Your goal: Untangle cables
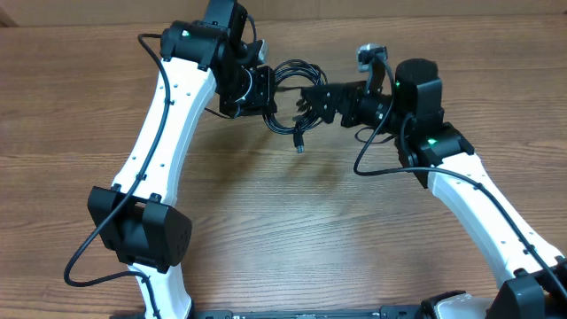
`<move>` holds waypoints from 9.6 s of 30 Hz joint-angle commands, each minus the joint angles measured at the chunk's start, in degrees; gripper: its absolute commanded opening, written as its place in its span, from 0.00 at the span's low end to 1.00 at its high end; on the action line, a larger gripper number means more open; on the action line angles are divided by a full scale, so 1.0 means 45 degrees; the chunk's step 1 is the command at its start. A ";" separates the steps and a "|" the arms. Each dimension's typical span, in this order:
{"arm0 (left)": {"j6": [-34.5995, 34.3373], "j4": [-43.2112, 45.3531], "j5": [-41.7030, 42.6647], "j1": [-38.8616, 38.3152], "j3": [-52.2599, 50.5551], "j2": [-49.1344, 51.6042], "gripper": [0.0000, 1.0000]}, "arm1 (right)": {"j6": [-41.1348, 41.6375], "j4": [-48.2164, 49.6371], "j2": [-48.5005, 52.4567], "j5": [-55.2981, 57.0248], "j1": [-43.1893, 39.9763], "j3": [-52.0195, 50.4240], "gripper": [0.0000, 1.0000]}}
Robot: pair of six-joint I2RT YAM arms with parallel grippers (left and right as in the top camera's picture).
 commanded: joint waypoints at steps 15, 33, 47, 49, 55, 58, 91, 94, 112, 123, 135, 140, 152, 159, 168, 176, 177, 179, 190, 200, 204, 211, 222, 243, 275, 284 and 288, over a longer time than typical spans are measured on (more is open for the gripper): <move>0.0291 -0.0092 0.0214 -0.0165 0.0272 -0.0466 0.04 | 0.1078 -0.0544 -0.0015 0.1098 0.0583 0.0350 0.82; 0.0282 -0.0087 0.0223 -0.0160 0.0282 -0.1069 0.04 | 0.0695 -0.1447 0.0005 0.1933 0.0583 0.0350 0.57; 0.0291 -0.0209 0.0491 -0.0160 0.0296 -0.1287 0.04 | 0.0675 -0.1632 0.0194 0.2225 0.0583 0.0350 0.04; 0.0510 -0.0457 0.0437 -0.0083 0.0316 -0.1355 0.04 | 0.0296 -0.1831 0.0194 0.2419 0.0559 0.0345 0.04; 0.1137 -0.2312 -0.1064 0.1064 0.0894 -0.2093 0.04 | -0.0311 -0.3395 0.0194 0.3128 -0.0884 0.0350 0.04; 0.1297 -0.2822 -0.1263 0.2147 0.1146 -0.2793 0.04 | -0.0971 -0.4114 0.0194 0.3133 -0.1894 0.0350 0.04; 0.1384 -0.1044 -0.2948 -0.1107 0.1151 -0.2618 0.04 | -0.2705 -0.3521 -0.0452 0.2385 -0.0097 0.1355 0.58; 0.1379 -0.1069 -0.2992 -0.1710 0.1151 -0.2322 0.04 | -0.2696 -0.3628 -0.0452 0.2375 -0.0097 0.1355 0.58; 0.1132 -0.1112 -0.3458 -0.2424 0.1151 -0.1957 0.04 | -0.3007 -0.4245 -0.0452 0.2365 -0.0097 0.1355 0.38; 0.1132 -0.1088 -0.3453 -0.2424 0.1151 -0.1957 0.04 | -0.2924 -0.4473 -0.0393 0.2327 0.0126 0.1350 0.38; 0.1141 -0.1093 -0.3084 -0.2424 0.1151 -0.1957 0.04 | -0.2929 -0.4391 0.0155 0.3201 0.1472 0.1350 0.42; 0.1141 -0.1103 -0.3089 -0.2424 0.1151 -0.1957 0.04 | -0.2929 -0.4396 0.0160 0.3997 0.1579 0.1345 0.04; 0.0214 -0.2880 -0.7247 -0.2035 0.1161 -0.2016 0.04 | -0.3060 -0.4818 -0.0952 0.4333 -0.0656 0.1365 0.04; 0.0136 -0.3716 -0.7169 -0.0719 0.1166 -0.2229 0.04 | -0.3886 -0.5926 -0.1321 0.4289 -0.2953 0.1365 0.04; 0.0194 -0.3322 -0.6465 -0.0369 0.1166 -0.2229 0.04 | -0.3725 -0.5945 -0.1428 0.2603 -0.3512 0.1365 0.04; 0.0272 -0.1778 -0.3920 -0.0850 0.1166 -0.2229 0.04 | -0.3546 -0.6251 -0.1413 0.2545 -0.2293 0.1360 0.89; 0.0272 -0.1579 -0.3395 -0.0845 0.1166 -0.2229 0.04 | -0.3487 -0.6251 -0.1413 0.2545 -0.2161 0.1360 0.89; 0.0272 -0.1088 -0.2001 -0.0845 0.1166 -0.2229 0.04 | -0.3152 -0.6178 -0.1384 0.2545 -0.1773 0.1355 0.88; 0.0267 0.1375 0.6086 -0.0811 0.1166 -0.2229 0.04 | -0.2482 -0.5464 -0.0612 0.2754 -0.0709 0.1355 0.87; -0.0063 0.1501 0.6169 -0.0641 0.1166 -0.2229 0.04 | -0.2006 -0.5217 -0.0583 0.2856 -0.0680 0.1350 0.04; -0.0044 0.1069 0.6577 -0.0393 0.1307 -0.2244 0.04 | -0.1996 -0.5717 -0.0311 0.4143 -0.0753 0.1341 0.04; 0.1549 -0.1593 0.6824 0.1617 0.1919 -0.2783 0.04 | -0.3031 -0.6567 0.0160 0.5158 -0.2492 0.1331 0.04; 0.2773 -0.3623 0.5042 0.3026 0.1933 -0.3594 0.04 | -0.3259 -0.6577 0.0160 0.6071 -0.5008 0.1331 0.04; 0.3784 -0.0476 -0.5212 -0.1005 0.1078 -0.2754 0.87 | -0.2866 -0.6654 -0.0214 0.4299 -0.0685 0.2127 0.04; 0.7966 0.1651 0.4721 -0.0986 0.1073 -0.1205 0.85 | -0.2623 -0.9957 -0.3565 0.2540 -0.0685 0.6698 0.04; 0.7951 0.1705 0.4794 -0.1005 0.1073 -0.0767 0.04 | -0.2584 -1.0025 -0.4226 0.1972 -0.0680 0.6698 0.04; 0.7354 0.1477 0.4877 -0.0937 0.1132 -0.0753 0.04 | -0.2778 -1.0399 -0.4197 0.2618 -0.0685 0.6688 0.04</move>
